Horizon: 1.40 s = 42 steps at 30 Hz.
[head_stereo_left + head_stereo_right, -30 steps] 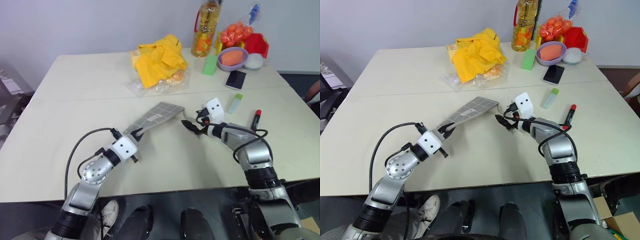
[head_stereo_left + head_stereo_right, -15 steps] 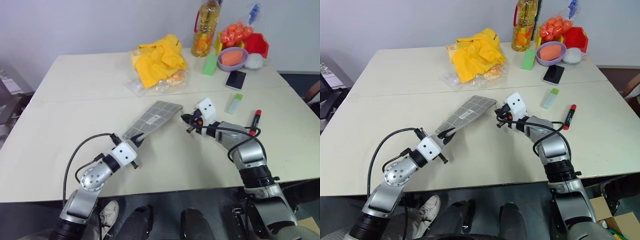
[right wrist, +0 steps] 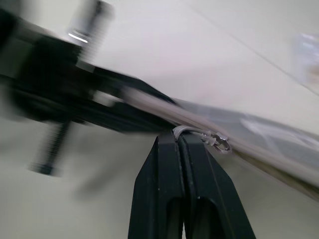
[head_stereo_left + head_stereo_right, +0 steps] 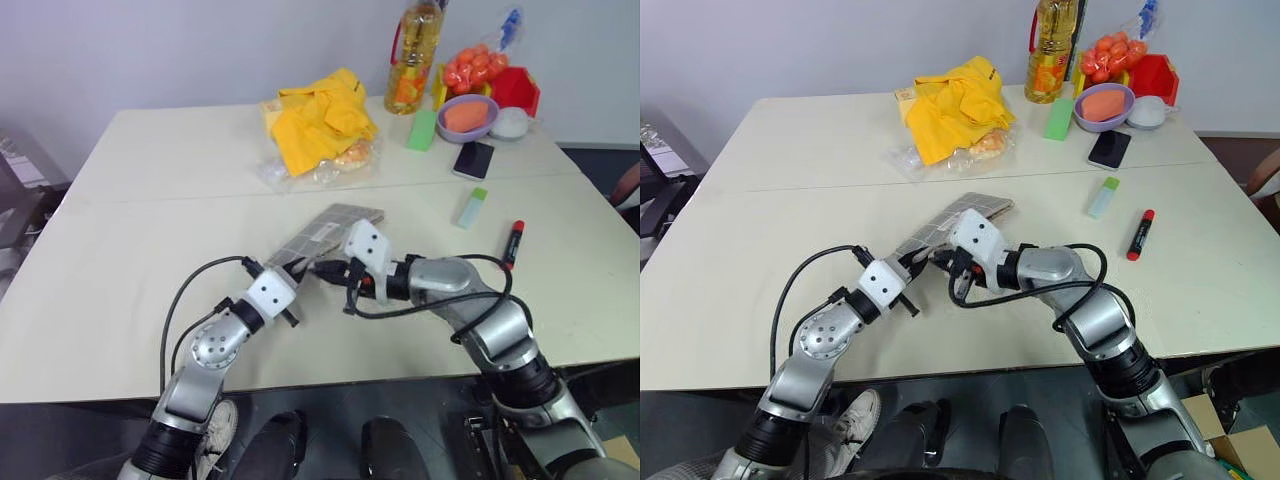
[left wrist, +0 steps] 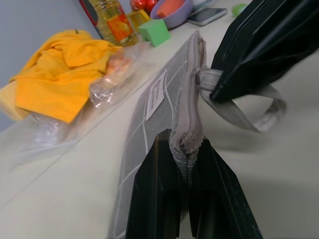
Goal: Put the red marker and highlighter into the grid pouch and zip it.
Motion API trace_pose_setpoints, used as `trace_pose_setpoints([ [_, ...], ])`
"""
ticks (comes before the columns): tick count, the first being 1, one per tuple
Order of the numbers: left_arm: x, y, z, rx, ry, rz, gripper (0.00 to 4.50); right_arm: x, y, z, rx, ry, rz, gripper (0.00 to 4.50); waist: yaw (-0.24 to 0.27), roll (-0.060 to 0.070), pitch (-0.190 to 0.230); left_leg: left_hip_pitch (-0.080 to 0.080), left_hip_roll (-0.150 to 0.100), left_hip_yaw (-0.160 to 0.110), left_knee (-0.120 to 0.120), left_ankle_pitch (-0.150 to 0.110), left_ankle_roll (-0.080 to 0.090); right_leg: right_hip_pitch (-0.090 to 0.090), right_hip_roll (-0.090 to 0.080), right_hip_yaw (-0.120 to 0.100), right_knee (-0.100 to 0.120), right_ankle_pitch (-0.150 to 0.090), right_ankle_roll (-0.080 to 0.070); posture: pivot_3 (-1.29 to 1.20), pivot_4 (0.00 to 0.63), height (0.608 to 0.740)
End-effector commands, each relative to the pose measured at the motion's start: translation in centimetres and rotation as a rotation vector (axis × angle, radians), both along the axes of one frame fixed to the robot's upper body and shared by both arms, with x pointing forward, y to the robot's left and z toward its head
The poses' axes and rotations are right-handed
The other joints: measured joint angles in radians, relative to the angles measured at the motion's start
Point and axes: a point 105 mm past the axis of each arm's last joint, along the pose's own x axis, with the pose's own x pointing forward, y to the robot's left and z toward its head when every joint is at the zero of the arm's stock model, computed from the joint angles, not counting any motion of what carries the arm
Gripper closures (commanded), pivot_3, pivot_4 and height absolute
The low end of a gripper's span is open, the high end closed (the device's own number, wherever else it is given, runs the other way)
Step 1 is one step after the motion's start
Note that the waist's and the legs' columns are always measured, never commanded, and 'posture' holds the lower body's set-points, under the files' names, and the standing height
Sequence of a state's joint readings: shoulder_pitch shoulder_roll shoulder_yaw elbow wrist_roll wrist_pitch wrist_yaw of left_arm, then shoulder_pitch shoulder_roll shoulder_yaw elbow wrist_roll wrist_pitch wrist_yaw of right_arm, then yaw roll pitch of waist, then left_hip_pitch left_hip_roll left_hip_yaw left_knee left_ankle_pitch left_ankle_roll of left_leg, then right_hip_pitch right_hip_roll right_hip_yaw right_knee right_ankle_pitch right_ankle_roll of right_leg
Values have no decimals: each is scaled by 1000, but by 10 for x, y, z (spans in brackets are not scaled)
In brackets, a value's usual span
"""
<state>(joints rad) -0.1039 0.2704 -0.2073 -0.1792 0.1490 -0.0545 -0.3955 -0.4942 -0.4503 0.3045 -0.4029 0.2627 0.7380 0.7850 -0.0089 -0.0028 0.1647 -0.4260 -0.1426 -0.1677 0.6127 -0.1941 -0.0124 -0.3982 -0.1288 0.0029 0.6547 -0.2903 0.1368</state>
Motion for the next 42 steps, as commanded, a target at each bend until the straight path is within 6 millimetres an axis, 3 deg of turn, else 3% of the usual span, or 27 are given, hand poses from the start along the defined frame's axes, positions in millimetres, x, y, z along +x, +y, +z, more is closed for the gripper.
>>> trace_pose_setpoints([
  [1, 6, -4, 8, -13, -33, 8, 4500, -23, 13, 13, 25, -19, 133, 4444, 2, 0, 0, 0, 0, 0, 0, 0, 0, 0, 0, 0, 0, 0, 0, 0, 150, 740],
  [6, 9, -6, 6, -22, -34, 15, 4500, -23, 10, 11, 18, -4, 112, 4444, 0, 0, 0, 0, 0, 0, 0, 0, 0, 0, 0, 0, 0, 0, 0, 0, 150, 740],
  [9, 9, -2, 7, -22, -41, 23, 4500, -1, -15, 12, 8, 8, -42, 3552, 0, 0, 0, 0, 0, 0, 0, 0, 0, 0, 0, 0, 0, 0, 0, 0, 150, 740],
  [11, 8, 2, 7, -21, -45, 28, 4500, 14, -40, 10, -20, 2, -154, 2587, 5, 0, 0, 0, 0, 0, 0, 0, 0, 1, 0, 0, 0, 0, 0, 0, 150, 740],
  [15, 8, 15, 6, 10, -58, 53, 4500, 53, -109, 11, -26, -14, -490, 500, 19, 0, 0, 0, 0, 0, 1, 0, 0, 1, 0, 0, -1, 0, 0, 0, 150, 740],
  [18, 9, 25, 5, 15, -62, 74, 4500, 91, -184, 9, 17, -3, -887, 500, 20, 0, 0, 0, 0, 0, 0, 0, 0, 1, 0, 0, -1, 0, 0, 0, 150, 740],
  [20, 9, 27, 5, 17, -62, 76, 4500, 103, -210, 6, 93, 49, -1030, 311, 21, 0, 0, 0, 0, 1, 0, 0, 0, 1, 0, 0, -1, 0, 0, 0, 150, 740],
  [22, 9, 26, 5, 21, -64, 73, 4500, 112, -221, 6, 92, 25, -1091, 23, 18, 0, 0, 0, 0, 1, 0, 0, 0, 1, 0, 0, -1, 0, 0, 0, 150, 740],
  [26, 7, 24, 5, 20, -67, 69, 4500, 133, -240, 8, 83, -29, -1256, 23, 5, 0, 0, 0, 0, 2, -2, 0, 0, -1, 0, 1, -1, 0, 0, 0, 150, 740],
  [30, 5, 21, 6, 11, -71, 65, 4500, 147, -249, -3, 129, 48, -1387, 23, -3, 0, 0, 0, 0, 2, -1, 0, 0, 0, 0, 1, -1, 0, 0, 0, 150, 740],
  [35, 3, 17, 10, -16, -78, 59, 4500, 154, -248, -18, 179, 134, -1437, 23, -2, 0, 0, 0, 0, 2, -1, 0, 0, 0, 0, 1, -1, 0, 0, 0, 150, 740],
  [38, 2, 17, 11, -17, -79, 64, 4500, 156, -246, -21, 178, 141, -1432, 747, -5, 0, 0, 0, 0, 2, -1, 0, 0, 0, 0, 1, -1, 0, 0, 0, 150, 740],
  [42, 2, 19, 10, -18, -76, 73, 4500, 156, -247, -20, 178, 129, -1427, 2779, -4, 1, 0, 0, 0, 2, -1, 0, 0, 1, 0, 1, -1, 0, 0, 0, 150, 740],
])
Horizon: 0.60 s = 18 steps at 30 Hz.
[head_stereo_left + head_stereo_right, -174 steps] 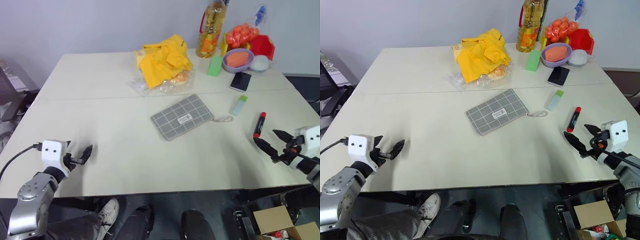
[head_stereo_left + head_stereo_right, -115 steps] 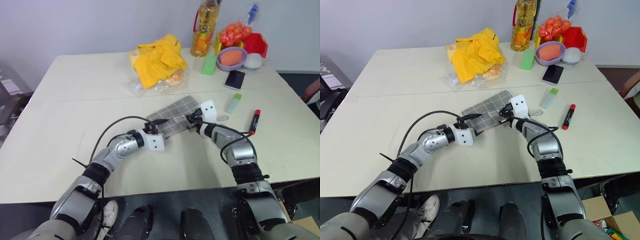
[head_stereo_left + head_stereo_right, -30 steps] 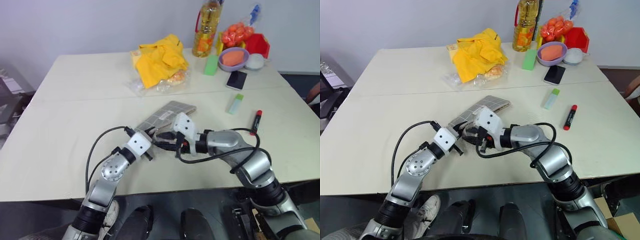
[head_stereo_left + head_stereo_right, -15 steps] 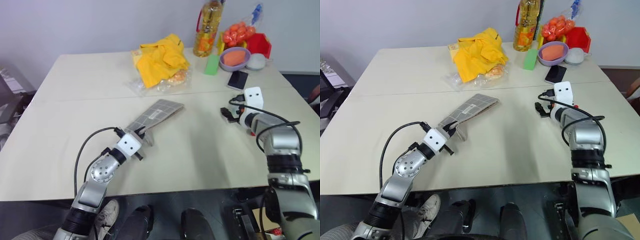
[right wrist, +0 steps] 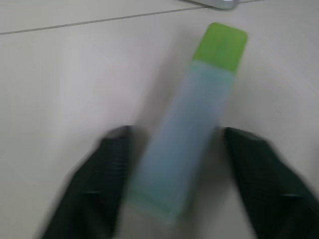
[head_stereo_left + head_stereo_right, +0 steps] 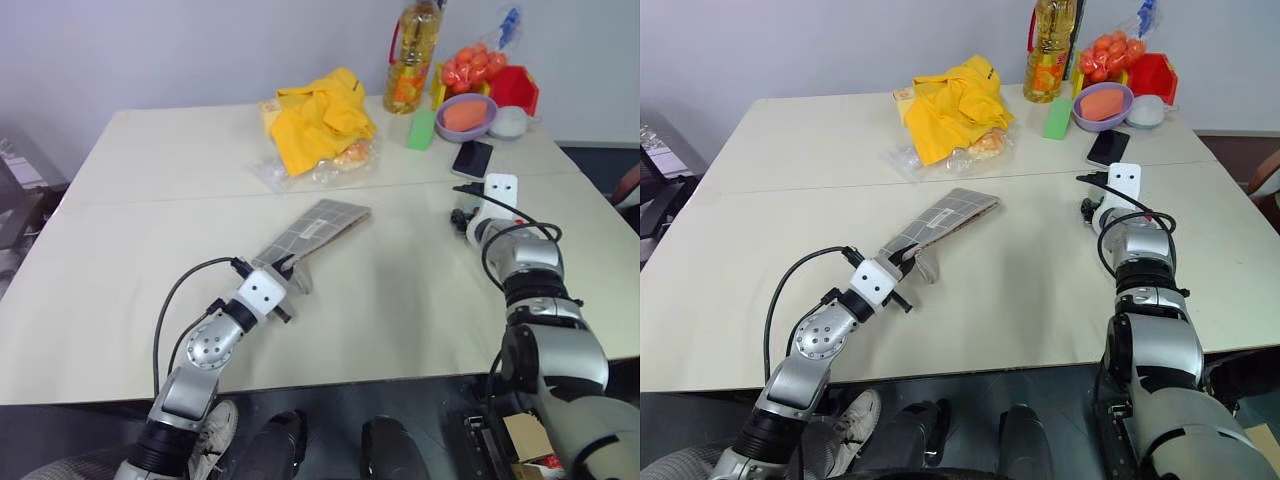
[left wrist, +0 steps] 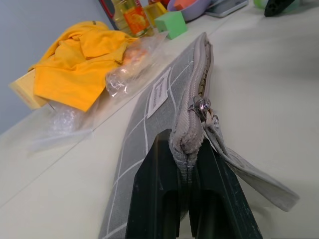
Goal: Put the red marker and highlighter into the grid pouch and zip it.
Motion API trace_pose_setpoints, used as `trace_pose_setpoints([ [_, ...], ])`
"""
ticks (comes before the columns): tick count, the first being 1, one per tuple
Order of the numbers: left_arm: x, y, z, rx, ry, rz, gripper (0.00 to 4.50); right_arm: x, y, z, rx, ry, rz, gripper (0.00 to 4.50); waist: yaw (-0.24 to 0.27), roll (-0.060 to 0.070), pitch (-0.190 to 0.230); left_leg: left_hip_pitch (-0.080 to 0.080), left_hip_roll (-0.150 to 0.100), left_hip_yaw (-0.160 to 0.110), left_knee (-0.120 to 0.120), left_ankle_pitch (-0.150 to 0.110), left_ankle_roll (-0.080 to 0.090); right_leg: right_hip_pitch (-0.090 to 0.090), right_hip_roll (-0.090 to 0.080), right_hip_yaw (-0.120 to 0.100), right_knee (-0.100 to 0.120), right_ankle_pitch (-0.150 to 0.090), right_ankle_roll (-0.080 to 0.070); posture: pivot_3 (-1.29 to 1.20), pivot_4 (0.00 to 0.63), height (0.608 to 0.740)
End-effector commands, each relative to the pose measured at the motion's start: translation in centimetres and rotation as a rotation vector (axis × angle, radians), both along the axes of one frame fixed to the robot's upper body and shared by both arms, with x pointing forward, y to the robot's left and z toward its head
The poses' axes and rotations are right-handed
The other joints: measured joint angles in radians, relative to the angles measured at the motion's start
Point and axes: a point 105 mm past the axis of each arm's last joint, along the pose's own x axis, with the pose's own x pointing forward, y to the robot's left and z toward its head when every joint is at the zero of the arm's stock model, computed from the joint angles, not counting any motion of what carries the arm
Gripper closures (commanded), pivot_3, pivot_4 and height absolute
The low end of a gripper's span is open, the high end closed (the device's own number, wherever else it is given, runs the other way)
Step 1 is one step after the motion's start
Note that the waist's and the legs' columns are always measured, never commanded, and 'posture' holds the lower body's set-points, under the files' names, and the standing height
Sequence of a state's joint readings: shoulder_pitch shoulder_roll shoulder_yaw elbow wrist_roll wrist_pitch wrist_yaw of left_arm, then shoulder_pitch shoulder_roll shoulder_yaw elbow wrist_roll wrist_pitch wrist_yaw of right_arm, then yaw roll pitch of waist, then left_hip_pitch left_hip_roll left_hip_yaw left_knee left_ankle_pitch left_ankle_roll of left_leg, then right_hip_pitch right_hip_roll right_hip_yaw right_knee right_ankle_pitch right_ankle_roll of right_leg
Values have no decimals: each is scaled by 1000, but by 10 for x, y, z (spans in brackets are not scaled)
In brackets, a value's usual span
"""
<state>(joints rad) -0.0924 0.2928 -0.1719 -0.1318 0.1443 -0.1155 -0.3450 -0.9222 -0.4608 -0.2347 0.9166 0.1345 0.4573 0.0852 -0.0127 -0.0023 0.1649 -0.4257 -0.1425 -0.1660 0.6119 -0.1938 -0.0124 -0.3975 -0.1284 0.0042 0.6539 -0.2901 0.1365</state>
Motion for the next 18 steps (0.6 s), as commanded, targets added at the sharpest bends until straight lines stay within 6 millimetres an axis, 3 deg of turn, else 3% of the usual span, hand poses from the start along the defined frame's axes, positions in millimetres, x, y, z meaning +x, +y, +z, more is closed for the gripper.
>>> trace_pose_setpoints([
  [1, -2, 2, 13, -14, -49, 6, 4500, 4, -1, 16, -15, -53, 6, 3378, 0, 0, 0, 0, 0, 0, 0, 0, 0, 0, 0, 0, 0, 0, 0, 0, 150, 740],
  [2, -2, 3, 13, -16, -48, 8, 4500, 4, 0, 17, -23, -58, 17, 3629, 0, 0, 0, 0, 0, 0, 0, 0, 0, 0, 0, 0, 0, 0, 0, 0, 150, 740],
  [6, 3, 7, 18, -62, -41, 19, 4500, 2, 13, 34, -142, -113, 174, 3610, -2, 0, 0, 0, 0, 0, 0, 0, 0, 0, 0, 0, 0, 0, 0, 0, 150, 740],
  [8, 6, 9, 23, -100, -33, 7, 4500, -15, 38, 58, -292, -225, 427, 3610, 3, 1, 0, 0, 0, 0, 0, 0, 0, -1, 0, 0, 0, 0, 0, 0, 150, 740],
  [13, 7, 11, 26, -123, -12, -41, 4500, -69, 81, 68, -417, -298, 845, 3610, -2, 1, 0, -1, 0, 0, 1, 0, 0, -1, 0, 0, 0, 0, 1, 0, 150, 740],
  [18, 6, 9, 26, -119, -2, -79, 4500, -99, 97, 69, -387, -287, 1004, 3610, -1, 1, 0, 0, 0, 0, 1, 0, 1, 0, 0, 0, 0, 0, 1, 0, 150, 740],
])
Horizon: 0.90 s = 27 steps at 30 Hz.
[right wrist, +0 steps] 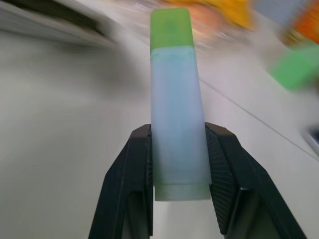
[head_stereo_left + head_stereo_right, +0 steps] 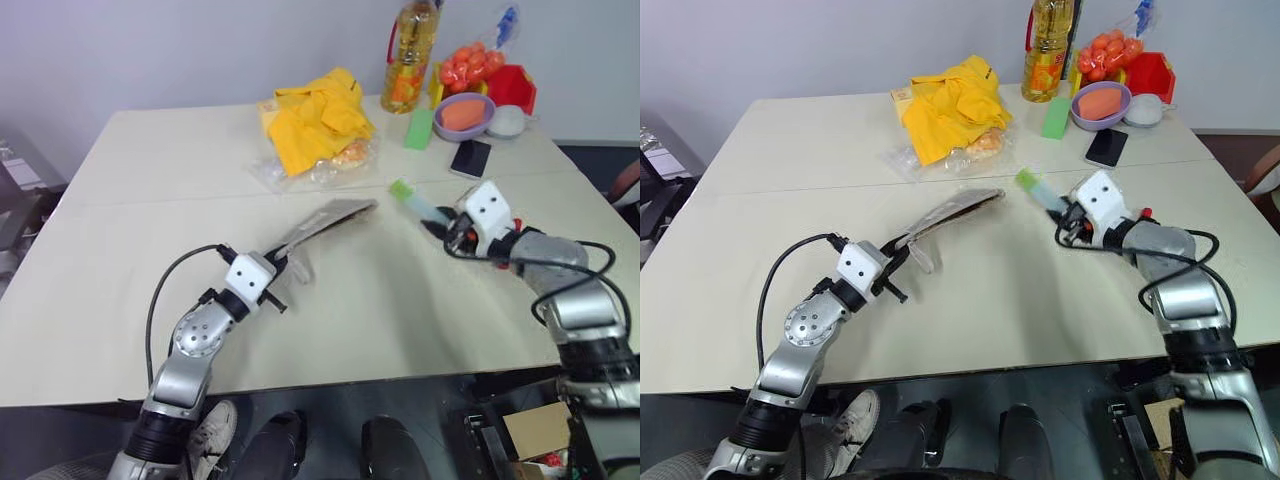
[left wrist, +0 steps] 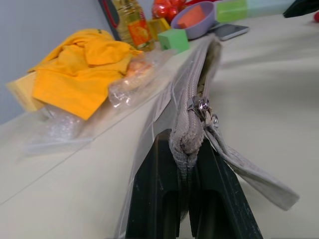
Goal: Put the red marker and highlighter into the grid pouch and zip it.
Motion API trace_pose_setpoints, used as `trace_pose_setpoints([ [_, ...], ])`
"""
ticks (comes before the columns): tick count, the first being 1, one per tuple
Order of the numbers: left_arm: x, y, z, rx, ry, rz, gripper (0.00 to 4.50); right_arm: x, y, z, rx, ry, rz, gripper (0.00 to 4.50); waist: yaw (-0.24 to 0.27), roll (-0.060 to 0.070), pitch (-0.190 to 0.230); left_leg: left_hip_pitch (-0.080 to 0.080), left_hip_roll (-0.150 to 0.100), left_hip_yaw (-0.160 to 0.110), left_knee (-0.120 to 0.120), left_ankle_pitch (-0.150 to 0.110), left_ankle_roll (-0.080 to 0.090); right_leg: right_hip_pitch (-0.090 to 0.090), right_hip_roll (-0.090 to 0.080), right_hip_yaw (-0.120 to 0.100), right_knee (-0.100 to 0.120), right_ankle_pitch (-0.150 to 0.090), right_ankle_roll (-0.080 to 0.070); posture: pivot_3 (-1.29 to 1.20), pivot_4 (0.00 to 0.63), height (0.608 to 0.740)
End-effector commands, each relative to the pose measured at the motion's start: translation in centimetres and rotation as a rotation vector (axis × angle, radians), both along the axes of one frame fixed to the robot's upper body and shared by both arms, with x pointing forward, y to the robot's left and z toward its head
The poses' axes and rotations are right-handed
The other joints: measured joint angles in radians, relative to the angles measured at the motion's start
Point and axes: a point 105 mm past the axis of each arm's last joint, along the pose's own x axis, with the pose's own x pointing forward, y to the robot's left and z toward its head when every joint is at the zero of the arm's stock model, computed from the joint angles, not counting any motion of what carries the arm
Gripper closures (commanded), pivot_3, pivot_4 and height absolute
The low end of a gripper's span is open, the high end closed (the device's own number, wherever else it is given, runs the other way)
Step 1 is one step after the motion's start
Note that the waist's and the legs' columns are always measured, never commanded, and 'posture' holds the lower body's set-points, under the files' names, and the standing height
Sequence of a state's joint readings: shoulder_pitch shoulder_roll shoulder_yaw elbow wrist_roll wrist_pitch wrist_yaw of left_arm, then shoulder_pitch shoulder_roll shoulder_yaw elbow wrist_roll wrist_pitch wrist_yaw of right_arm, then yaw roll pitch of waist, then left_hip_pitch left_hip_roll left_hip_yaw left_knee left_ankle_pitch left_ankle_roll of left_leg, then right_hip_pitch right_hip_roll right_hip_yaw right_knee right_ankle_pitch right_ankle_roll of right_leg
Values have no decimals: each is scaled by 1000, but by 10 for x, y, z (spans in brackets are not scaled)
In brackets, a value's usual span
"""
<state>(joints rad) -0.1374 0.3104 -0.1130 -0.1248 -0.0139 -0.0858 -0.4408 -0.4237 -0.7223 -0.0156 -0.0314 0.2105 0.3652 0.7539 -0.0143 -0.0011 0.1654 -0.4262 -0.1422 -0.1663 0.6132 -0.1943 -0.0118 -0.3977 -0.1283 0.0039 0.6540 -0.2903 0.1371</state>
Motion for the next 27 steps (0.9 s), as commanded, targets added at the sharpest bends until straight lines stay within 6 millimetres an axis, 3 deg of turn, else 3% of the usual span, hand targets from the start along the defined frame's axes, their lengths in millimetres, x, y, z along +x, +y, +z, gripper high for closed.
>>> trace_pose_setpoints([
  [1, -1, 0, 12, -17, -37, -25, 4500, -12, 13, 20, 16, -41, 88, 3610, 2, 0, 0, 0, 0, 0, 0, 0, 0, 0, 0, 0, 0, 0, 0, 0, 150, 740],
  [20, -5, -7, 13, -28, -35, -48, 4500, -18, 21, -4, -35, 48, 152, 3610, 6, 0, 0, 0, 0, 0, 0, 0, 0, 0, -1, 0, -1, 0, 0, 0, 150, 740],
  [27, -14, -20, 9, -3, -35, -111, 4500, -14, 25, -8, -53, 53, 156, 3610, 7, 0, 0, 0, 0, 0, 0, 0, 0, 0, -1, 0, -1, 0, 0, 0, 150, 740],
])
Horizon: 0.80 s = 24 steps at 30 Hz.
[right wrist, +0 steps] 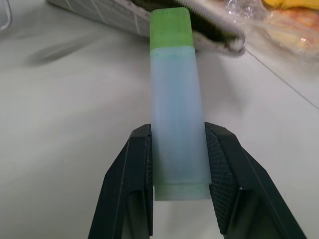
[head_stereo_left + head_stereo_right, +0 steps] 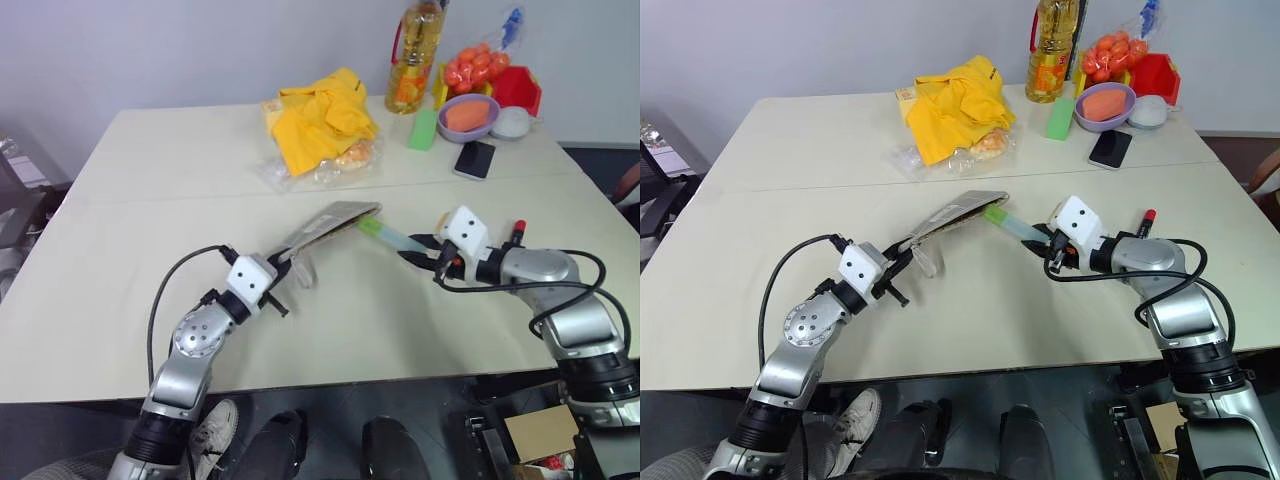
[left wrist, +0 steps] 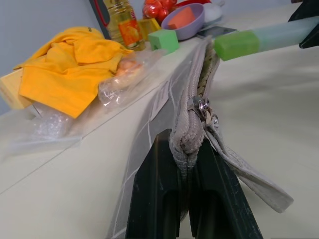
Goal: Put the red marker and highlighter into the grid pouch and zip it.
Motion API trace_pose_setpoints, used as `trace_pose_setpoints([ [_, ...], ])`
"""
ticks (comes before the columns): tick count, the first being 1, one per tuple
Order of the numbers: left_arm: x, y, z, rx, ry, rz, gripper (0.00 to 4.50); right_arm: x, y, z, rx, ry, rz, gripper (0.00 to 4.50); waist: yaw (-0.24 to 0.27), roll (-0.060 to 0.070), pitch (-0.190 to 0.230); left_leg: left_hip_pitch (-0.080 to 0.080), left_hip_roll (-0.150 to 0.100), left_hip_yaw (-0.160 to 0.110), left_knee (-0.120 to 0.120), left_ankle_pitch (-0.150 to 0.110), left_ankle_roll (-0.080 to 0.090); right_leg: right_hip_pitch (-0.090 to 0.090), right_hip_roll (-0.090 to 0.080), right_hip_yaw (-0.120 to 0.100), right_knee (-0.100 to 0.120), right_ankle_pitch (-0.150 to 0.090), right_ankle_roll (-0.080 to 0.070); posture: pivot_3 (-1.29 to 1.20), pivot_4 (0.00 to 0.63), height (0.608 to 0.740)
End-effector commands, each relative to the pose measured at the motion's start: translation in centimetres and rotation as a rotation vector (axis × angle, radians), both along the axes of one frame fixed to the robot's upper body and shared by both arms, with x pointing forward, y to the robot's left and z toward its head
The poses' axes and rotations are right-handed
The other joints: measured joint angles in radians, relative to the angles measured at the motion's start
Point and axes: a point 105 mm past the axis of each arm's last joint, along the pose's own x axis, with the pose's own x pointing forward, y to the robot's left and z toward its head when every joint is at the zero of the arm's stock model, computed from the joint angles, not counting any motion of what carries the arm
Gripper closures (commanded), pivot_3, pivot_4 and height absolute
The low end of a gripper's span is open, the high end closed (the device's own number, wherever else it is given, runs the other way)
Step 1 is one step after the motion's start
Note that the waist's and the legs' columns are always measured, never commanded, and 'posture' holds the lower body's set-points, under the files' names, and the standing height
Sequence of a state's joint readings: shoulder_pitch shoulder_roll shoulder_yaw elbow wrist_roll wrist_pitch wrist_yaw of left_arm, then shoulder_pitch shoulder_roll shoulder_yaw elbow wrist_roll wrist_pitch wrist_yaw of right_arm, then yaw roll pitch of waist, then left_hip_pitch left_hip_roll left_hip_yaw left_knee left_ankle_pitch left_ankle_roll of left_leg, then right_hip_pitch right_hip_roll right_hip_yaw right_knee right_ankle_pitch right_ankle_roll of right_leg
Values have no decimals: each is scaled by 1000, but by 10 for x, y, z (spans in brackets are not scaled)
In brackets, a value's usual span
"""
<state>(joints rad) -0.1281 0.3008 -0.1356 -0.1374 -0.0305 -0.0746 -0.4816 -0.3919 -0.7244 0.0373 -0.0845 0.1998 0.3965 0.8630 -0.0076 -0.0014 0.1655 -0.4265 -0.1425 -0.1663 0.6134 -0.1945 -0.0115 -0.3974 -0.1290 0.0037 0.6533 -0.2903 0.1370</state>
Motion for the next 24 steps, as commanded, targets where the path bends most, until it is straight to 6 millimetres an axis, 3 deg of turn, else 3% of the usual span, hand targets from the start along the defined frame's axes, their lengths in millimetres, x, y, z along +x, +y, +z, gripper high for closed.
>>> trace_pose_setpoints([
  [1, -9, -10, 12, 6, -61, -54, 4500, 2, 5, 11, -5, -50, 23, 3610, 0, 0, 0, 0, 0, 0, 0, 0, 0, 0, 0, 0, 0, 0, 0, 0, 150, 740],
  [16, -10, -3, 7, 25, -47, -33, 4500, -7, -2, 27, -3, -57, 34, 3610, 1, 0, 0, 0, 0, 0, 0, 0, 0, 0, 0, 0, 0, 0, 0, 0, 150, 740],
  [24, -9, -4, 8, 32, -51, -51, 4500, -8, -3, 26, -14, -44, 16, 3610, 1, 0, 0, 0, 0, 0, 0, 0, 0, 0, 0, 0, 0, 0, 0, 0, 150, 740],
])
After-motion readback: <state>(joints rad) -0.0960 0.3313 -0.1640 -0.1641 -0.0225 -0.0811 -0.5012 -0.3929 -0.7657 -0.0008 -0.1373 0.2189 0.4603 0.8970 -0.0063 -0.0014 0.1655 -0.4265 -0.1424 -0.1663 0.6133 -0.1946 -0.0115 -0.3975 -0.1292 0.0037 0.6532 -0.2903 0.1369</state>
